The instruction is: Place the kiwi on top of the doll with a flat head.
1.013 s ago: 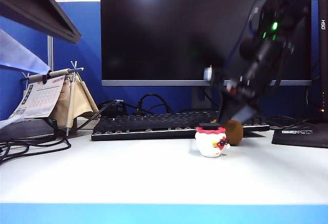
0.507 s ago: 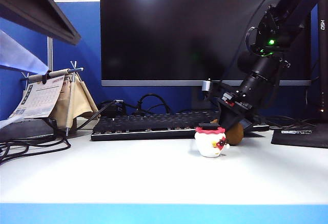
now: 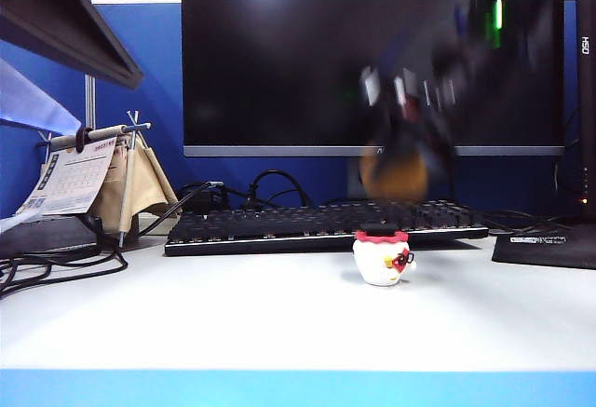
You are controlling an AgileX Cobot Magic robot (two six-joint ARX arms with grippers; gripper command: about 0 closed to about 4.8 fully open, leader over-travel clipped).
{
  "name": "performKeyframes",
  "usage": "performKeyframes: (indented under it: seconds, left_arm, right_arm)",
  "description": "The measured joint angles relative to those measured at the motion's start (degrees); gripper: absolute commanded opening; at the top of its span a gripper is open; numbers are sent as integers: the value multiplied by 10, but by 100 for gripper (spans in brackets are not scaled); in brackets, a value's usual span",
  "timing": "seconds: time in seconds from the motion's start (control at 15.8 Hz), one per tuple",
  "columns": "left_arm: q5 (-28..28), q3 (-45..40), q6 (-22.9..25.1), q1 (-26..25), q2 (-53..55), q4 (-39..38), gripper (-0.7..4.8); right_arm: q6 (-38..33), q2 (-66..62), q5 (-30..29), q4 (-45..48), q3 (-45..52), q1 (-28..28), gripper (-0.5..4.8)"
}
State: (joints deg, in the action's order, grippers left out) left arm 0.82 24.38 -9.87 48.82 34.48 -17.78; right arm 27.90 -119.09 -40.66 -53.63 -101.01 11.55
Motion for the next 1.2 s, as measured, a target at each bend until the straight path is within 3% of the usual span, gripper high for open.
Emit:
performKeyframes:
  seconds: [0.25, 0.38, 0.57, 0.95, 1.2]
  left_arm:
    - [-9, 0, 0, 0, 0, 2, 439]
    - [-9, 0, 0, 0, 0, 2, 439]
    - [-9, 0, 0, 0, 0, 2, 439]
    - [2, 0, 0, 0, 0, -17, 439]
    - [5, 0, 0, 0, 0, -37, 439]
  right_arm:
    - [-11, 116, 148, -4, -1, 71, 198]
    - [-22, 150, 272, -14, -1, 134, 198]
    - [-54, 148, 285, -21, 0, 162, 198]
    - [-82, 120, 290, -44, 37, 145, 198]
    - [-86, 120, 250, 1, 115, 146, 198]
